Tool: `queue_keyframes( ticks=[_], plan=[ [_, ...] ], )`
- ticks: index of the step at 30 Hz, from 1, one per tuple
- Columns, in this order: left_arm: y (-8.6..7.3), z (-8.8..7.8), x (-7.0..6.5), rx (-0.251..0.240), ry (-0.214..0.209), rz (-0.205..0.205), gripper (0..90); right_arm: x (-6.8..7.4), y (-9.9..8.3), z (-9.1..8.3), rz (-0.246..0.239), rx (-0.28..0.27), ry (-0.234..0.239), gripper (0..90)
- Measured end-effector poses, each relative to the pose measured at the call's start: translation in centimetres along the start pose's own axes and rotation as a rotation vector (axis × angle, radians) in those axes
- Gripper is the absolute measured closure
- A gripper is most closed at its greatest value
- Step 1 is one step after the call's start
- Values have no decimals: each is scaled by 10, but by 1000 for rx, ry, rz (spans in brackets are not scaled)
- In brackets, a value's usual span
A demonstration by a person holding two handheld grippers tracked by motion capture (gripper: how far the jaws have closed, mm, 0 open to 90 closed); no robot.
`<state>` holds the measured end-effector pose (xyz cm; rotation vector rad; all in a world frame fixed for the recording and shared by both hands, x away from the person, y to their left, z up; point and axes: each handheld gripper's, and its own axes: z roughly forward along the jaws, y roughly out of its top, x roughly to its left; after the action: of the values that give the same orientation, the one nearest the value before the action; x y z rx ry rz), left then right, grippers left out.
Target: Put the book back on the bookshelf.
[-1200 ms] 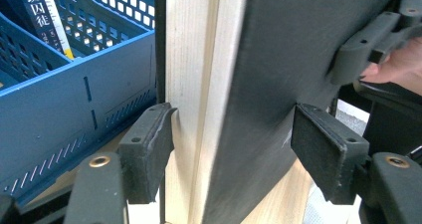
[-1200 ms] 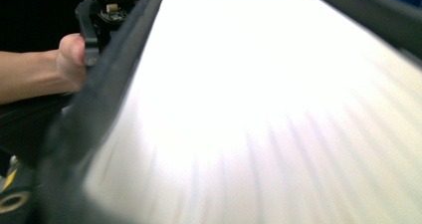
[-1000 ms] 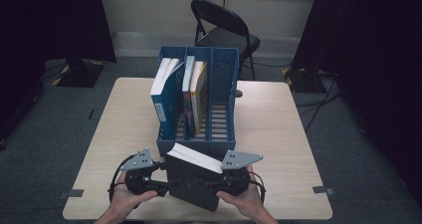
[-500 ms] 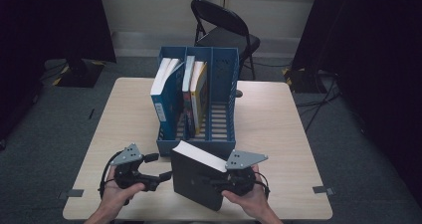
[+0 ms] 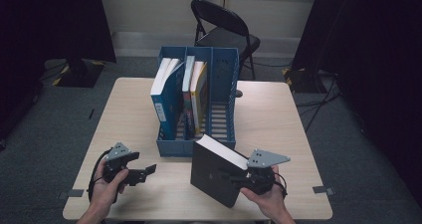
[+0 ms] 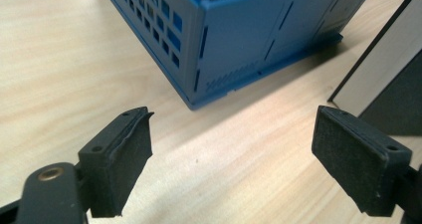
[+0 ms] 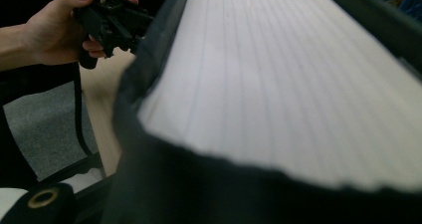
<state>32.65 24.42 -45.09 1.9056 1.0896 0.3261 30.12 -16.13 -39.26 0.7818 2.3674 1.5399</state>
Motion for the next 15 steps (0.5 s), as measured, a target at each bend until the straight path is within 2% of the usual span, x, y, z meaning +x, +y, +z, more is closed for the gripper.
queue_keyframes(
  ticks=[11, 15],
  plan=[
    [-2, -2, 10, 4, 25, -12, 159, -6, -3, -9, 14, 4, -30, 520],
    [-3, 3, 14, 26, 38, -17, 159, -7, -2, -10, 16, 11, -37, 520]
  ],
)
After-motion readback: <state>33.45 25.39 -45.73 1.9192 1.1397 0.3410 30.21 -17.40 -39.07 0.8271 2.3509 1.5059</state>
